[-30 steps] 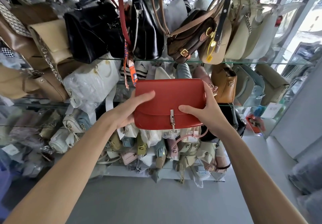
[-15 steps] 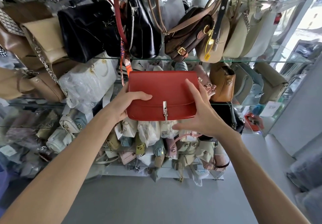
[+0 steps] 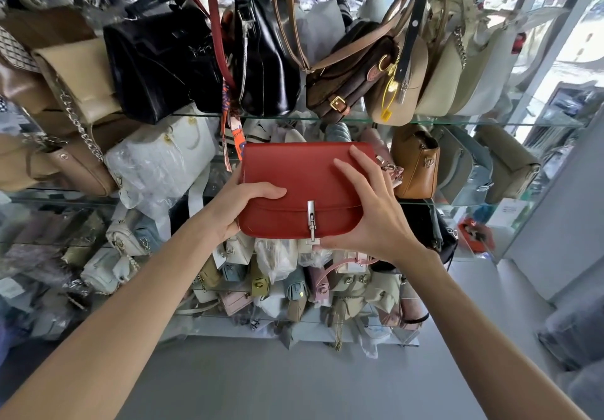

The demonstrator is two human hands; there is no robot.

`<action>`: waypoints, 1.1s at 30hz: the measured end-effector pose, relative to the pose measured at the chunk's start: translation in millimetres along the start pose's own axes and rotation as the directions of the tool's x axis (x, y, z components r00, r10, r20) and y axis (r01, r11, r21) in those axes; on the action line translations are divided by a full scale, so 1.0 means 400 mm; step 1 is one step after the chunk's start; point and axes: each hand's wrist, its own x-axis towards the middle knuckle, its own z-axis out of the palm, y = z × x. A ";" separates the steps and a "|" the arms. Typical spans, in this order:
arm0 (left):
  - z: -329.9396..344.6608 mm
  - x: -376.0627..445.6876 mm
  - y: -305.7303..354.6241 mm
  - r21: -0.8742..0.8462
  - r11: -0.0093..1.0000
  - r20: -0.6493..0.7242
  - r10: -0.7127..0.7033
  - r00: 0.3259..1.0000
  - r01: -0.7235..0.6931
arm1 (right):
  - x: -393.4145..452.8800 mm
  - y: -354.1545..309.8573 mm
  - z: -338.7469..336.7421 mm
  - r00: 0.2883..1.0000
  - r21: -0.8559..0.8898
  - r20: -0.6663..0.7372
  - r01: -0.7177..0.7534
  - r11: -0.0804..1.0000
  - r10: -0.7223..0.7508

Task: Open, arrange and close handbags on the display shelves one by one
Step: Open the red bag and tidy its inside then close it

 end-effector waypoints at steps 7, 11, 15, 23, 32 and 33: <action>0.001 0.003 -0.015 -0.032 0.999 -0.010 0.015 1.000 -0.015 | 0.005 -0.002 0.022 0.998 -0.087 -0.049 0.026 0.996 -0.031; 0.005 0.007 -0.019 -0.009 0.999 -0.007 0.032 0.999 -0.032 | 0.011 -0.014 0.032 0.989 0.050 -0.133 -0.055 0.997 0.062; 0.008 0.003 -0.018 0.000 0.997 -0.036 0.074 0.997 -0.074 | 0.027 -0.019 0.026 0.982 0.101 -0.173 -0.057 0.993 0.074; -0.022 -0.012 -0.014 0.058 0.996 0.025 0.067 0.997 -0.069 | 0.040 0.025 -0.046 0.939 0.363 -0.037 -0.307 0.880 0.342; -0.042 -0.021 -0.002 0.126 0.991 0.129 0.038 0.991 -0.054 | -0.015 0.021 -0.047 0.886 0.806 0.335 -0.446 0.389 0.322; -0.040 -0.020 0.004 0.143 0.989 0.128 0.032 0.991 -0.050 | -0.018 0.013 -0.042 0.887 0.833 0.289 -0.418 0.362 0.359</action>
